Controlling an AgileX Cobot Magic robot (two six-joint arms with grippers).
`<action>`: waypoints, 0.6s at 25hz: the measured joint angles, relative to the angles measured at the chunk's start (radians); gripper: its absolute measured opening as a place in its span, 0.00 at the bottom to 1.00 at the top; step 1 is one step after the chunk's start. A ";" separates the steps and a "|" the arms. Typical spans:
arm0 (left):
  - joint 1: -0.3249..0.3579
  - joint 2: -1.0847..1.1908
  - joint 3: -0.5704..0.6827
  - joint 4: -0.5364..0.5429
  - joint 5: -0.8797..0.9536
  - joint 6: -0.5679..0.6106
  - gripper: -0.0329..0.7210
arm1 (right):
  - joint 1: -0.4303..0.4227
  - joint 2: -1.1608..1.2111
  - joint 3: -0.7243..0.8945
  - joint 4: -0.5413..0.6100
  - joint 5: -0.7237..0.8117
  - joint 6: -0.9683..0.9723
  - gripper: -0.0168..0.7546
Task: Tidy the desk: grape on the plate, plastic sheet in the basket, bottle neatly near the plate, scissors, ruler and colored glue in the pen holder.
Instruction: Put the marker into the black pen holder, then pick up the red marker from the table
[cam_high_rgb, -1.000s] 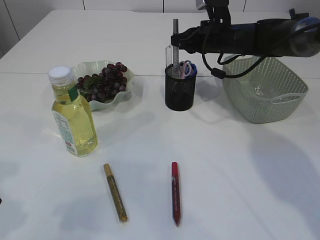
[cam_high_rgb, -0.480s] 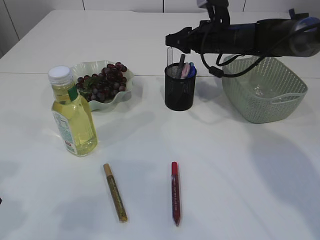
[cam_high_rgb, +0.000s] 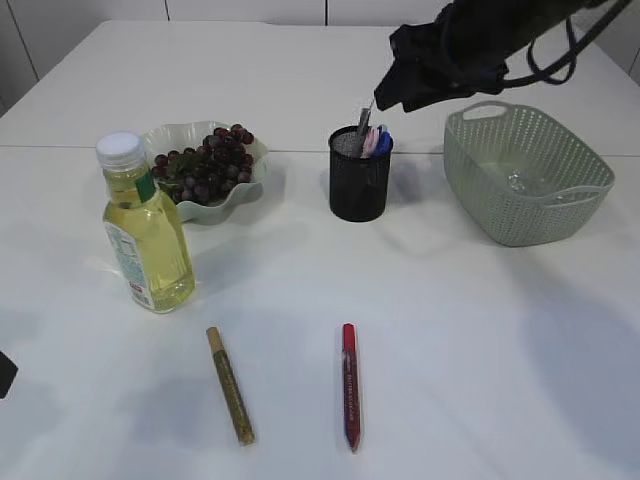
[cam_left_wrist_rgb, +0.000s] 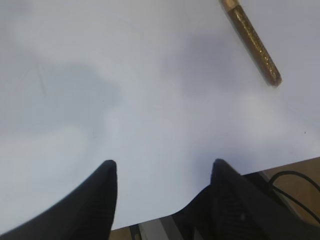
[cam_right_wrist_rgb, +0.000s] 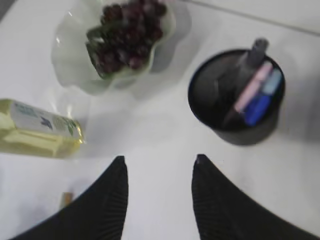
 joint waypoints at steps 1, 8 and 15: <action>0.000 0.000 0.000 0.000 -0.004 0.000 0.62 | 0.008 -0.018 0.000 -0.083 0.034 0.065 0.47; 0.000 0.000 0.000 -0.002 -0.053 0.000 0.62 | 0.100 -0.098 0.000 -0.313 0.140 0.335 0.47; 0.000 0.000 0.000 -0.002 -0.066 0.000 0.62 | 0.253 -0.104 0.094 -0.448 0.169 0.507 0.47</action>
